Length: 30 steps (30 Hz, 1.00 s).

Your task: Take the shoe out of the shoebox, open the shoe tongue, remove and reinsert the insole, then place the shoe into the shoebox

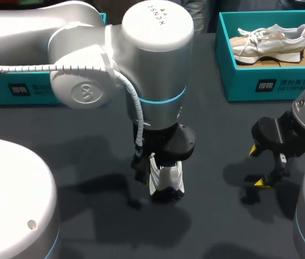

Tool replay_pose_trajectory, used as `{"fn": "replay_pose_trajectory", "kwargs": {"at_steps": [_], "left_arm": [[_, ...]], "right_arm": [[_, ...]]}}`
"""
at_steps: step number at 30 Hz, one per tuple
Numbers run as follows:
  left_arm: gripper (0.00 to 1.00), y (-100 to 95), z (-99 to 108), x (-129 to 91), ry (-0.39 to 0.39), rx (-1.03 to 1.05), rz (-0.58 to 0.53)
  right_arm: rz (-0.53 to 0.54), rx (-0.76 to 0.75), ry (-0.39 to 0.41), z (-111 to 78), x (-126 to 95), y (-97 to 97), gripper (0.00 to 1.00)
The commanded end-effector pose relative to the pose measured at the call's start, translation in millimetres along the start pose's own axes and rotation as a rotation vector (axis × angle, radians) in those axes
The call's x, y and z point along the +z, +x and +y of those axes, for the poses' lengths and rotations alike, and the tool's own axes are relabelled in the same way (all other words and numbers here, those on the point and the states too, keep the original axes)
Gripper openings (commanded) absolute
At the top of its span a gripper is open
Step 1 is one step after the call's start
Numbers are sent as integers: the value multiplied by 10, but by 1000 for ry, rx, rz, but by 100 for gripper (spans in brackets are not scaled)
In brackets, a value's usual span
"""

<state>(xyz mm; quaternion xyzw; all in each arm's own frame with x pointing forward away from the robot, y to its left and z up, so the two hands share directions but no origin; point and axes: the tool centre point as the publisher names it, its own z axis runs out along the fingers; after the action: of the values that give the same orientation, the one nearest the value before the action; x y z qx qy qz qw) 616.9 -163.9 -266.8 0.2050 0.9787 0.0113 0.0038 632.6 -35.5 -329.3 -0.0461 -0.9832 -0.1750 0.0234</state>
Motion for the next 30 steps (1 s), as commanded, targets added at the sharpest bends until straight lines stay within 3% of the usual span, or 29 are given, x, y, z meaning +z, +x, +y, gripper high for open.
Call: {"fn": "replay_pose_trajectory", "kwargs": {"at_steps": [1,15,30], "left_arm": [[100,-30,-88,108,5,-51,-13],[100,-210,-337,525,-8,-235,11],[100,-141,-407,839,-8,-345,-18]], "right_arm": [[-4,0,1,-5,-3,19,100],[-4,0,1,-5,-3,19,100],[-4,0,1,-5,-3,19,100]]}}
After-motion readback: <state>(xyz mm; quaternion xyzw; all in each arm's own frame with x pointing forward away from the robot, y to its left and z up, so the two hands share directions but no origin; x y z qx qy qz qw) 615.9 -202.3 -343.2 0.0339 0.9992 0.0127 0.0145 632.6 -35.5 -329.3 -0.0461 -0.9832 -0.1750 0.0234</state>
